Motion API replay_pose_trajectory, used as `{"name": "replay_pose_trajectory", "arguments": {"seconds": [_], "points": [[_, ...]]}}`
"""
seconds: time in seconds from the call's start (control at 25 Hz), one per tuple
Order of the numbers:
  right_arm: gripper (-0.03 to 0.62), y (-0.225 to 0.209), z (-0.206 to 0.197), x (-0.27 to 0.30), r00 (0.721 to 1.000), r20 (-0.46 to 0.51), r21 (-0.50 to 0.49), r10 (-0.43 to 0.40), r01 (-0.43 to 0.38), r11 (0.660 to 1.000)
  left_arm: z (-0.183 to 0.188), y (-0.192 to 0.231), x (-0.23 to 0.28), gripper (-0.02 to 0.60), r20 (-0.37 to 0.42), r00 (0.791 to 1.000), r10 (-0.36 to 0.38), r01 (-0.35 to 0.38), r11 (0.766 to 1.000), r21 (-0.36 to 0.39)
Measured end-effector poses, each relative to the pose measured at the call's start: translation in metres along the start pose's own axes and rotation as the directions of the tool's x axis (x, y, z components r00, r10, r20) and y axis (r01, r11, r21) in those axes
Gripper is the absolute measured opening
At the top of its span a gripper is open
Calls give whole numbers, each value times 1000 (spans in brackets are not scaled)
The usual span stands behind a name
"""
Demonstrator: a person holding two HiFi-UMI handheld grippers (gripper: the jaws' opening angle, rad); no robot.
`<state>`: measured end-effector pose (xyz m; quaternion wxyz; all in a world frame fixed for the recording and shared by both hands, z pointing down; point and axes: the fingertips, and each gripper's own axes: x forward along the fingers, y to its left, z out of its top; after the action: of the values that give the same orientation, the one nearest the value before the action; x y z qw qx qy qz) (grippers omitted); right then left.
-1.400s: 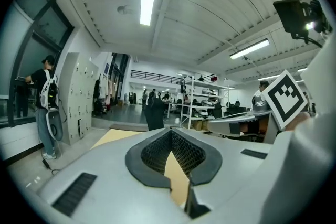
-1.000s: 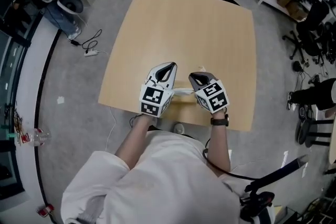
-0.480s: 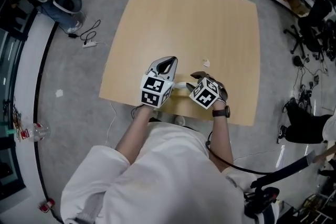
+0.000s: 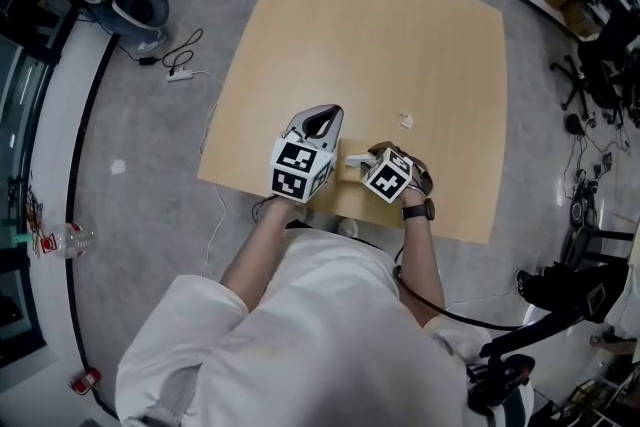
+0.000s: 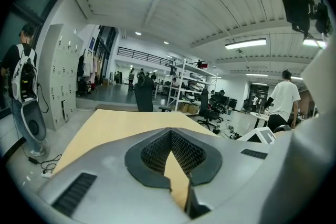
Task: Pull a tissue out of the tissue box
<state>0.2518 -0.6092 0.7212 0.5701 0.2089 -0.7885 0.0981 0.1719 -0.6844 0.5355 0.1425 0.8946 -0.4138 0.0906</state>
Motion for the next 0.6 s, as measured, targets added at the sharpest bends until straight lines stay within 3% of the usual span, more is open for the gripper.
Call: {"name": "replay_pose_trajectory", "arguments": {"seconds": [0.16, 0.28, 0.44, 0.6], "points": [[130, 6, 11, -5, 998, 64, 30, -21, 19, 999, -3, 3, -17, -8, 4, 1000, -1, 1, 1000, -4], [11, -5, 12, -9, 997, 72, 56, -40, 36, 998, -3, 5, -7, -8, 2, 1000, -7, 7, 1000, -8], [8, -2, 12, -15, 996, 79, 64, -49, 44, 997, -1, 1, -11, -8, 9, 1000, -12, 12, 1000, -9], [8, -10, 30, -36, 979, 184, 115, -89, 68, 991, 4, 1, -12, -8, 21, 1000, -19, 19, 1000, -7]]}}
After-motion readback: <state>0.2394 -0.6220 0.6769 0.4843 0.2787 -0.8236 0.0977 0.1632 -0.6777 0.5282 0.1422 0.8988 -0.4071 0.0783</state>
